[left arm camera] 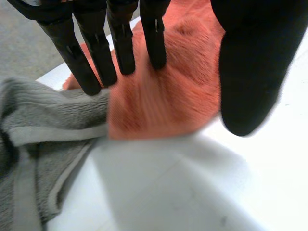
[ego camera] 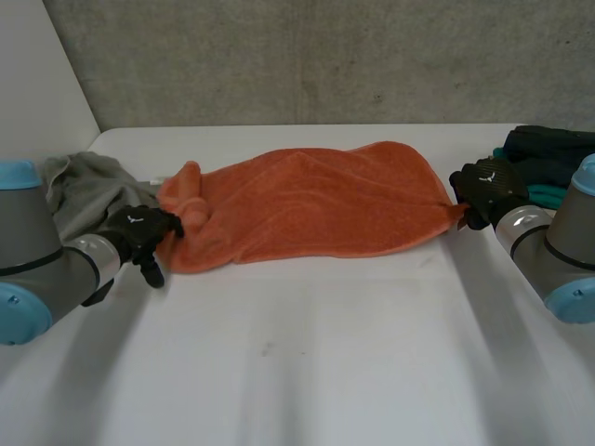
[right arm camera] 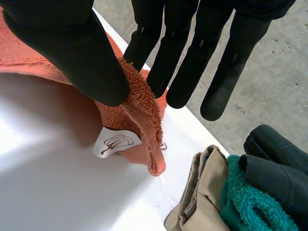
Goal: Fold the laundry.
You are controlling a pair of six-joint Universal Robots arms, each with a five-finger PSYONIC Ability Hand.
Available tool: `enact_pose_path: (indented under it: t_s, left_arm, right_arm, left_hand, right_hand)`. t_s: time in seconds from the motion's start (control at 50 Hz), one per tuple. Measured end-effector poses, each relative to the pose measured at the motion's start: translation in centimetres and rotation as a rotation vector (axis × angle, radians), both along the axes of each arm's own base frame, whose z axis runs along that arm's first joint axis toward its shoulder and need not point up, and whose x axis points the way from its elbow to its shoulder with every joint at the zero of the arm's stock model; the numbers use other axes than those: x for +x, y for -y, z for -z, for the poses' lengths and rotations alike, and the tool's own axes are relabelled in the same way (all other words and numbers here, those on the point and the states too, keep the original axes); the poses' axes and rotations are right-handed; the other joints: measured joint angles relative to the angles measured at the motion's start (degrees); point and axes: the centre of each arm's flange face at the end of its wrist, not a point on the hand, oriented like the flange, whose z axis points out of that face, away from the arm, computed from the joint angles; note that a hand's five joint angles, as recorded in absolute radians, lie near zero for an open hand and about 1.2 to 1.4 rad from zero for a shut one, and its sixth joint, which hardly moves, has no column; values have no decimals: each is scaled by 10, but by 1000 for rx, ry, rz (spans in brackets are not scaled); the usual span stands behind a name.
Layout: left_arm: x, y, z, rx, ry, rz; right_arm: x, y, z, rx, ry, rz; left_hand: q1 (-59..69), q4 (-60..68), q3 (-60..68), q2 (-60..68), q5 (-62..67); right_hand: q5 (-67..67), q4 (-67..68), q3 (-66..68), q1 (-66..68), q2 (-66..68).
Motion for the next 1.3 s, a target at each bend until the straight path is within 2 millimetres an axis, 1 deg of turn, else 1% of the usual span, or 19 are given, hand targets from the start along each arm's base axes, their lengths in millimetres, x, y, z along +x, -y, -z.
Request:
enact_pose_path:
  t_s: [0.06,0.24,0.36,0.4,0.42,0.46,0.5,0.52,0.54,0.62,0.68,0.76,0.86,0.9,0.94,1.08,1.22,1.26,1.3]
  left_arm:
    - [-6,4,4,-7,2,28]
    - [-21,21,12,-61,59,61]
    - [-30,34,18,-108,123,65]
    - [-33,38,20,-125,143,72]
    - [-33,40,20,-130,149,75]
    - [-36,43,22,-145,167,84]
    - [-38,45,24,-157,180,93]
    - [-39,47,24,-165,188,98]
    - [-40,47,25,-169,194,103]
    - [-44,49,27,-186,218,123]
    - [-47,49,28,-190,231,135]
    - [-48,47,29,-181,244,145]
    - [-46,41,24,-151,255,145]
    - [-45,38,21,-135,258,146]
    - [-44,36,19,-123,261,148]
    - [-42,35,18,-104,264,149]
    - [-46,41,25,-109,260,157]
    - [-47,42,27,-110,260,159]
    - [-48,43,29,-110,261,161]
  right_arm:
    - [0,-1,0,2,0,-1]
    - [0,-1,-1,3,3,1]
    - [-2,0,-1,2,5,5]
    - [-2,0,-2,2,5,6]
    - [-2,0,-2,2,5,7]
    - [-3,0,-2,2,5,8]
    - [-3,0,-2,2,5,9]
    - [-4,1,-2,2,5,10]
    - [-4,1,-2,2,5,10]
    - [-4,1,-3,3,8,13]
    - [-5,1,-4,5,13,15]
    - [-6,0,-7,9,20,18]
    - [-7,0,-9,10,25,19]
    - [-7,0,-9,10,26,19]
    - [-7,0,-10,10,26,19]
    - [-7,1,-9,8,23,20]
    - [-7,1,-8,8,20,21]
    - [-8,1,-8,8,20,22]
    - [-8,2,-8,7,20,22]
  left_hand:
    - [-14,-27,-27,-27,-31]
    - [-9,-8,-14,-10,-5]
    - [57,53,46,47,53]
    - [120,104,98,101,103]
    - [120,104,98,101,103]
    - [202,178,171,174,175]
    - [257,235,228,231,232]
    - [263,246,238,242,242]
    - [263,246,238,242,242]
    - [187,171,167,170,173]
    - [178,146,146,150,148]
    - [131,94,95,98,96]
    - [102,70,69,71,67]
    - [57,25,27,28,23]
    - [49,18,20,22,15]
    - [51,36,28,32,37]
    - [53,67,54,64,68]
    - [67,80,69,77,80]
    - [140,128,120,124,126]
  right_hand:
    - [0,0,0,0,0]
    - [0,0,0,0,0]
    - [0,0,0,0,0]
    - [0,0,0,0,0]
    - [0,0,0,0,0]
    - [0,0,0,0,0]
    - [0,0,0,0,0]
    - [0,0,0,0,0]
    - [0,0,0,0,0]
    - [0,0,0,0,0]
    - [0,0,0,0,0]
    - [0,0,0,0,0]
    - [0,0,0,0,0]
    - [0,0,0,0,0]
    - [0,0,0,0,0]
    - [0,0,0,0,0]
    - [0,0,0,0,0]
    - [0,0,0,0,0]
    - [0,0,0,0,0]
